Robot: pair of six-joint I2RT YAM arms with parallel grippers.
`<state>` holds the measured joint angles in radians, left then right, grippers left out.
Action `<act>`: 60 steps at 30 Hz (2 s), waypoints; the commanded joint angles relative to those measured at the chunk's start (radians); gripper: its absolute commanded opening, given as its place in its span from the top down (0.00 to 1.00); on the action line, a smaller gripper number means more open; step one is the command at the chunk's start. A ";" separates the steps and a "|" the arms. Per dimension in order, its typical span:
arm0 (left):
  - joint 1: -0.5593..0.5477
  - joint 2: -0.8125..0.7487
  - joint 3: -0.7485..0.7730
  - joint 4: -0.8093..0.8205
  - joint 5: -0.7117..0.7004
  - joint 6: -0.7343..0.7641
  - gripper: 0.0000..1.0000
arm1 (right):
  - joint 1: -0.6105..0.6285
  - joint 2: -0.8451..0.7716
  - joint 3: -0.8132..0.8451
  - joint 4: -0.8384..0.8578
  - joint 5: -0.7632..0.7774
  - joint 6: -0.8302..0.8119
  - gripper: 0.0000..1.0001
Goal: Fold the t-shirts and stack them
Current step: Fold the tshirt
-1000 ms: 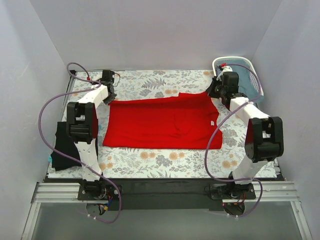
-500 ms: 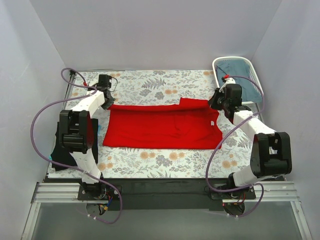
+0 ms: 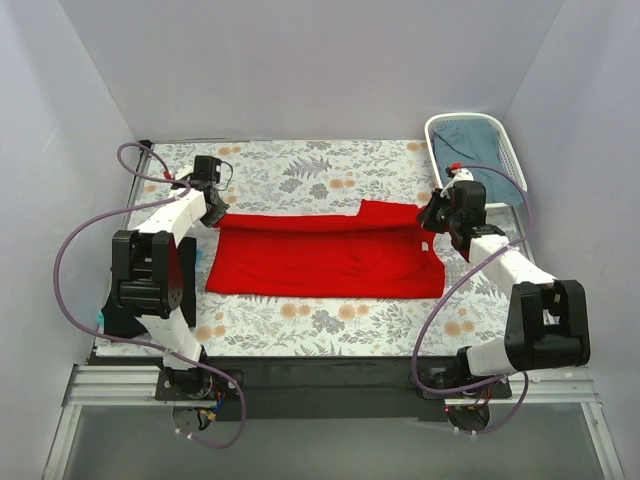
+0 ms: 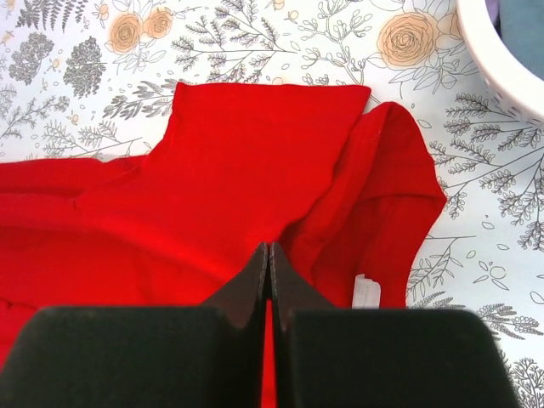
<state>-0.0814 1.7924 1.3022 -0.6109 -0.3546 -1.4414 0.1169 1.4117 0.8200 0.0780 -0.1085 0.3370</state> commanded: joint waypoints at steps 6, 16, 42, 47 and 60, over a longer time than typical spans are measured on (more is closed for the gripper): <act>0.005 -0.097 -0.041 -0.020 0.002 -0.008 1.00 | -0.010 -0.072 -0.050 0.016 0.009 0.011 0.99; 0.005 -0.139 -0.096 -0.026 0.014 -0.004 1.00 | -0.008 -0.126 -0.104 -0.012 0.012 0.019 0.99; 0.011 -0.209 -0.129 -0.009 0.190 0.019 0.54 | -0.010 -0.198 -0.133 -0.076 -0.043 0.007 0.41; -0.001 -0.170 -0.097 0.026 0.279 0.065 0.57 | -0.010 -0.099 -0.042 -0.113 -0.040 0.004 0.39; -0.159 0.024 0.061 0.192 0.646 0.147 0.57 | -0.003 0.341 0.379 -0.204 0.104 -0.053 0.49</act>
<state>-0.2070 1.7851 1.2938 -0.5018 0.1417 -1.3235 0.1135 1.7142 1.1183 -0.0875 -0.0494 0.3103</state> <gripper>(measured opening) 0.426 0.520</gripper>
